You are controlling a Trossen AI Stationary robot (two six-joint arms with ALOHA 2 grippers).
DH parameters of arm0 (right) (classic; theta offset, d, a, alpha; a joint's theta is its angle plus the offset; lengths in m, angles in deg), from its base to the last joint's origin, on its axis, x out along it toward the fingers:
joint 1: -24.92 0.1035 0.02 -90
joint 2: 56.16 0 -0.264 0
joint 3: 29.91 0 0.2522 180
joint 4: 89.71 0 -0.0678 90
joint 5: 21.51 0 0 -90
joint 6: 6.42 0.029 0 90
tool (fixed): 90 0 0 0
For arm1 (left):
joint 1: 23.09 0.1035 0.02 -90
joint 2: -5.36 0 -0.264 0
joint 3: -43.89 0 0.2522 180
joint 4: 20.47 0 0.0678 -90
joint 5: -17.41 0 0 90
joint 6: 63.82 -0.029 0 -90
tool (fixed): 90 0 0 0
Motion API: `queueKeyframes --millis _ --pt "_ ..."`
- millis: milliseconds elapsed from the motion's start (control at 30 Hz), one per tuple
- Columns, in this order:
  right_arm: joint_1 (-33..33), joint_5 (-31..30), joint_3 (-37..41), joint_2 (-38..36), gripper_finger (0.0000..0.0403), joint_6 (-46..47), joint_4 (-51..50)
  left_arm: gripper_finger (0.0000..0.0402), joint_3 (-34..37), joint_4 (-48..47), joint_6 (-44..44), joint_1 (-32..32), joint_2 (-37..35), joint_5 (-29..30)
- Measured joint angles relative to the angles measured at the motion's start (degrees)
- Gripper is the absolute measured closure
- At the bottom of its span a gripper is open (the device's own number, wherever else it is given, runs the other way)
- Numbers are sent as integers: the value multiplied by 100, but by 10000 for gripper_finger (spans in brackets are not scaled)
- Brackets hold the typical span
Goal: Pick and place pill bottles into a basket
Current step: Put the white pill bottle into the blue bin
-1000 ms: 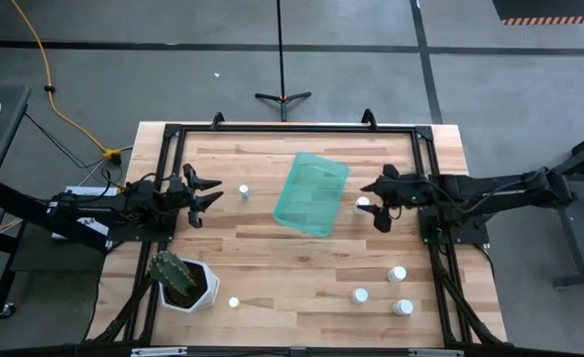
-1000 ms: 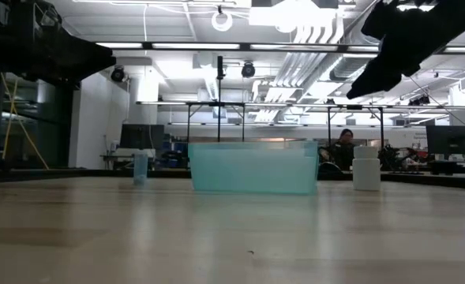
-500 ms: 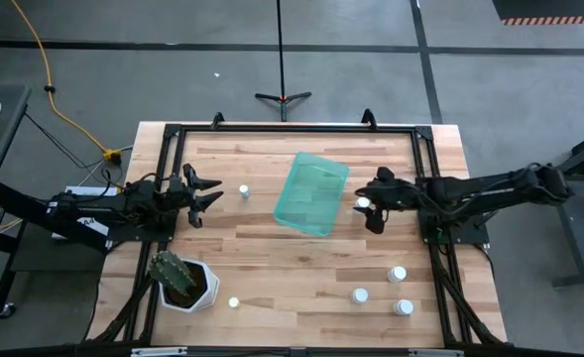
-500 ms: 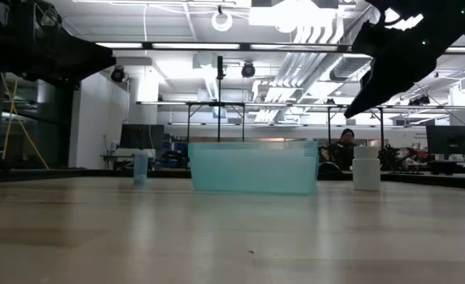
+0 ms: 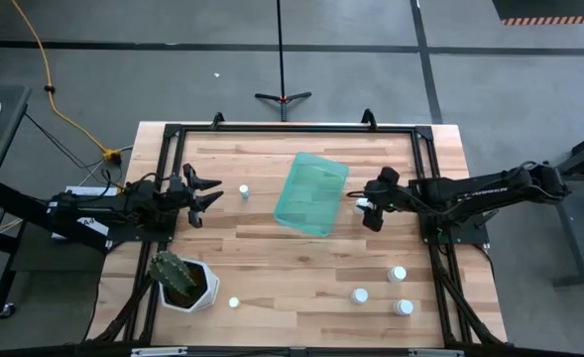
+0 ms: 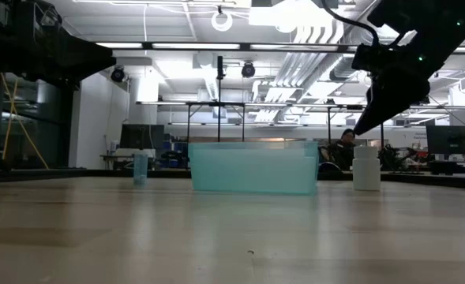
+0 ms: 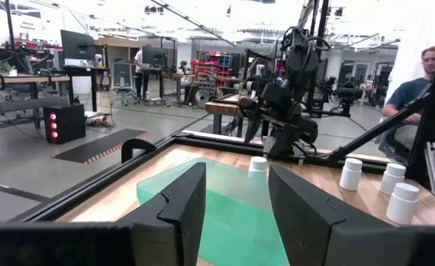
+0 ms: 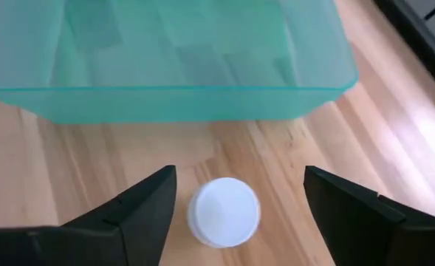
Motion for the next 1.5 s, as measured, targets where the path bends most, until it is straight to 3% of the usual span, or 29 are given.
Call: queueKeyframes --millis 400,1100,1500 --pt "0 109 0 93 109 -68 -23 218 0 0 -2 0 0 0" --pt "0 103 0 1246 109 32 -1 218 0 -4 -2 0 0 -4" --pt "0 56 0 1320 109 37 23 218 0 -11 -2 0 0 -7"
